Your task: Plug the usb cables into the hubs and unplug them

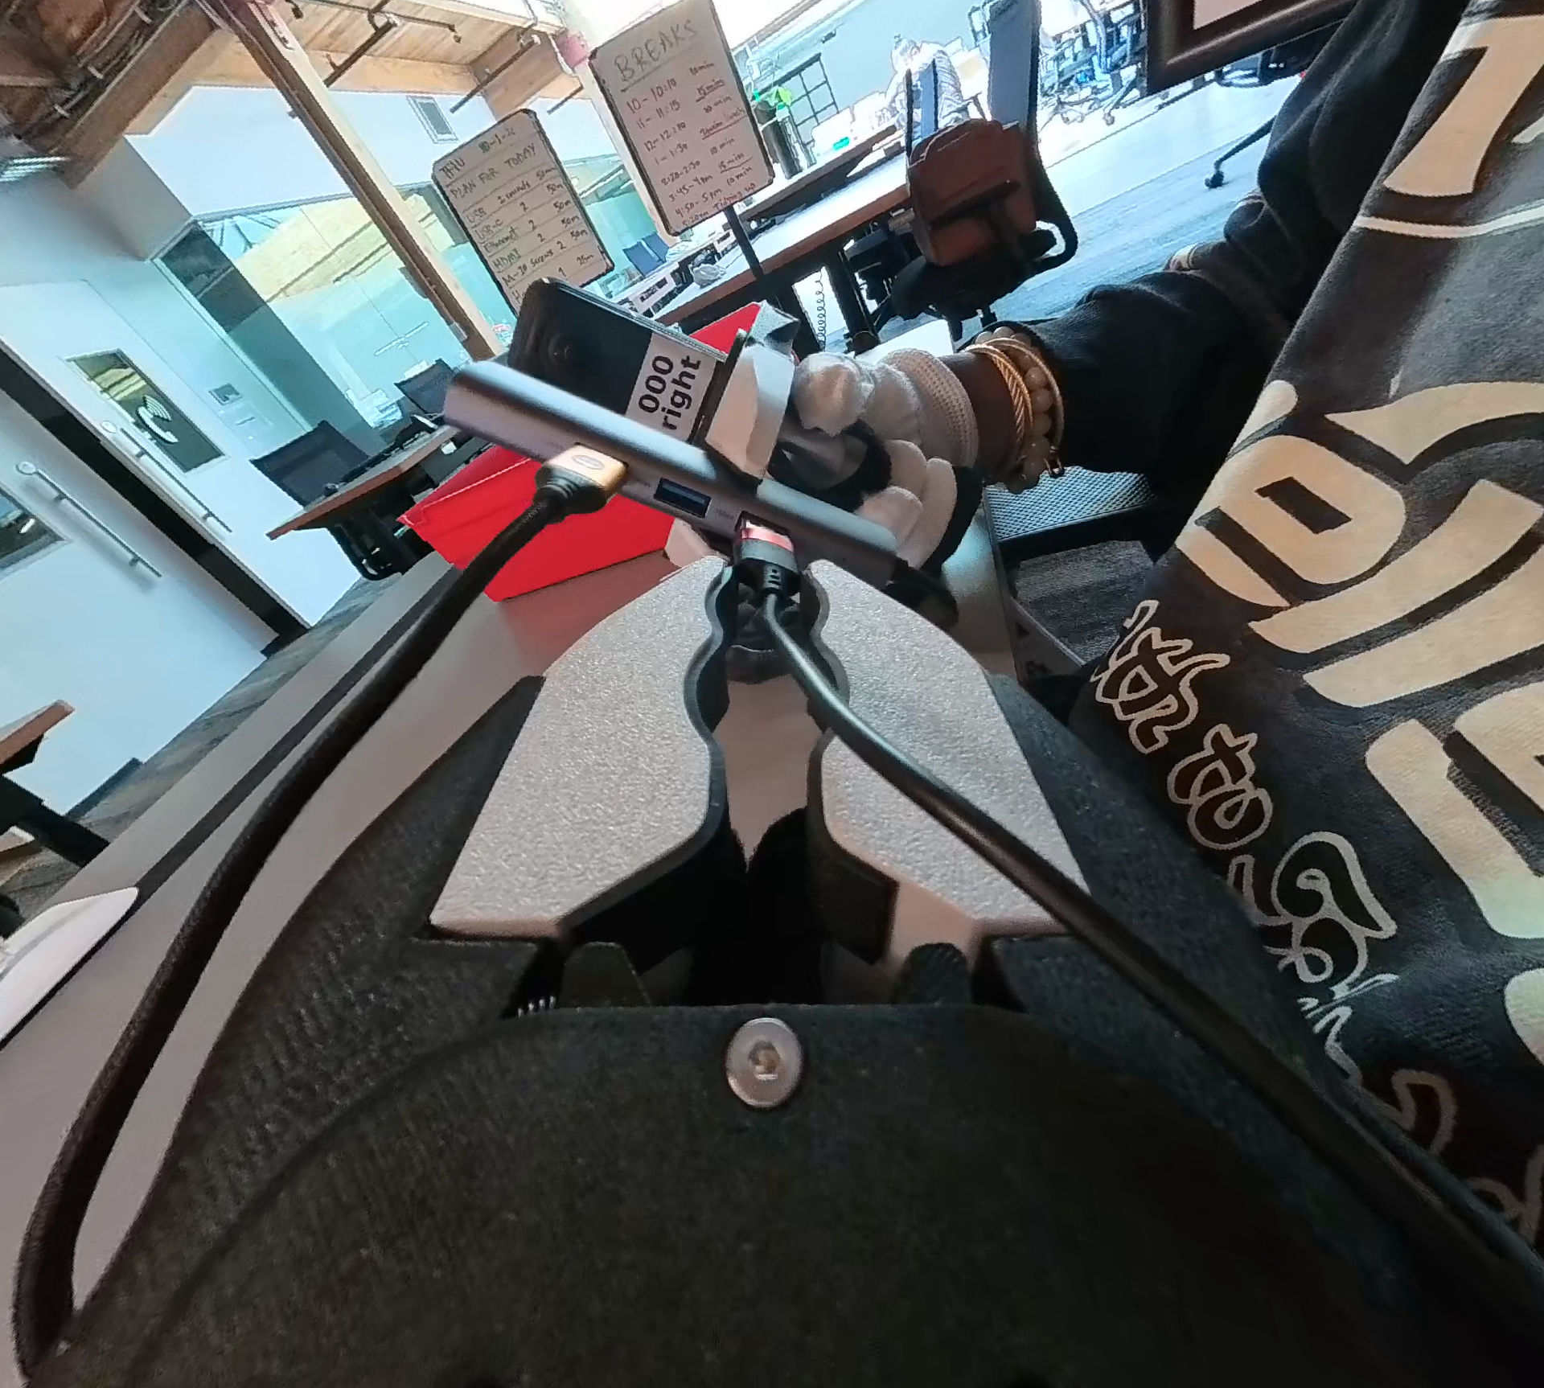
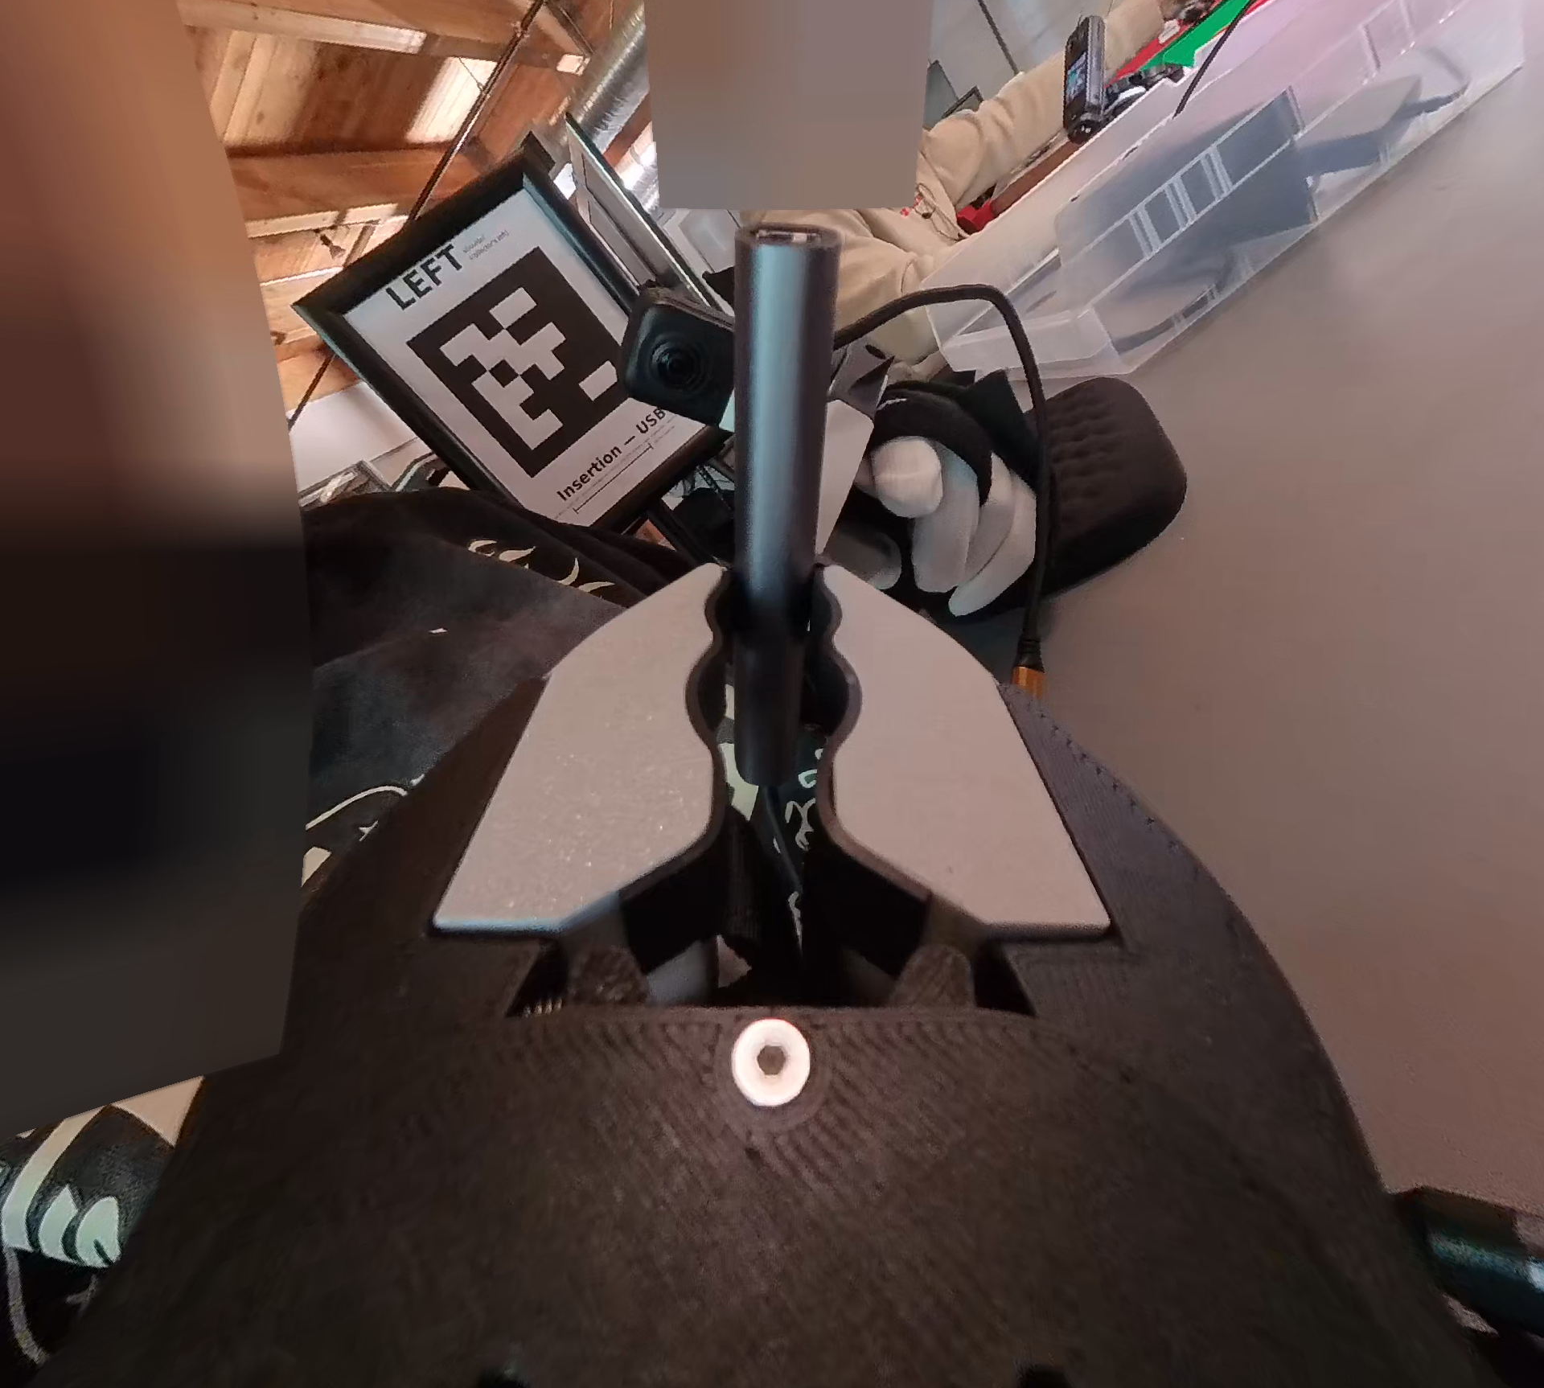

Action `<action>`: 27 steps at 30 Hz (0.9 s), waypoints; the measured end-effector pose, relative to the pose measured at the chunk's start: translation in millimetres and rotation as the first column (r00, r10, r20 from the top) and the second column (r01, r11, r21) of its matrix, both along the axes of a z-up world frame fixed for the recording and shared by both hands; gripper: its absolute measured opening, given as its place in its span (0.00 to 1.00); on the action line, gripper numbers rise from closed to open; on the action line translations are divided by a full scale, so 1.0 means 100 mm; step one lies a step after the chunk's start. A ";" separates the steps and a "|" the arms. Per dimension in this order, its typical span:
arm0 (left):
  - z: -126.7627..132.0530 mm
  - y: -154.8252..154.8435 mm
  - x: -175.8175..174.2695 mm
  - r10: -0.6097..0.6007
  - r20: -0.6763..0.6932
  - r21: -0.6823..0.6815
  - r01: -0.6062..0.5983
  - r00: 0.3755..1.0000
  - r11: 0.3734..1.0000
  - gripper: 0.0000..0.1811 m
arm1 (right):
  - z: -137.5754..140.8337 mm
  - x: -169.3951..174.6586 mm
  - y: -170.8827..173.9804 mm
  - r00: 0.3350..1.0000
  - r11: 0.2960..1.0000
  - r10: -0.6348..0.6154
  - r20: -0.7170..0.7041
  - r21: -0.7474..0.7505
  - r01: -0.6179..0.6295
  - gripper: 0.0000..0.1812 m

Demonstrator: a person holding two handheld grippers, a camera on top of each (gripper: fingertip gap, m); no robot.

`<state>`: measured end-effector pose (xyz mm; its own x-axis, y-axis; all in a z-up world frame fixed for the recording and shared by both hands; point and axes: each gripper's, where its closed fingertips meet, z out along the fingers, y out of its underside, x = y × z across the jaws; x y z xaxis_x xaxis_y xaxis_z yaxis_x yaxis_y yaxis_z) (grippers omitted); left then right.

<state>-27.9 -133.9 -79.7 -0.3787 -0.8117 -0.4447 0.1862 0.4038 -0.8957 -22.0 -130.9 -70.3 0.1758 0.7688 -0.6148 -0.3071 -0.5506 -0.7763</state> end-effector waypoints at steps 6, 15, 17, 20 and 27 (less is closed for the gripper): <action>0.03 0.04 0.00 0.030 0.019 -0.001 -0.030 0.999 1.000 0.07 | -0.01 0.00 0.01 1.000 1.000 -0.003 0.003 -0.009 0.003 0.10; -0.05 -0.05 -0.02 -0.026 -0.046 0.000 0.026 0.999 1.000 0.07 | -0.07 -0.03 -0.07 0.997 0.998 0.053 0.053 -0.020 -0.052 0.09; -0.07 -0.07 -0.04 -0.056 -0.076 -0.014 0.055 0.996 0.998 0.07 | -0.11 -0.04 -0.11 0.993 0.995 0.092 0.077 -0.050 -0.089 0.09; -0.12 -0.08 -0.05 -0.046 -0.111 0.017 0.048 0.993 0.999 0.07 | -0.16 -0.05 -0.12 0.988 0.993 0.103 0.113 -0.075 -0.095 0.09; -0.17 -0.08 -0.11 0.031 -0.213 0.150 0.001 0.977 0.989 0.07 | -0.23 -0.10 -0.11 0.981 0.989 0.115 0.154 -0.109 -0.099 0.09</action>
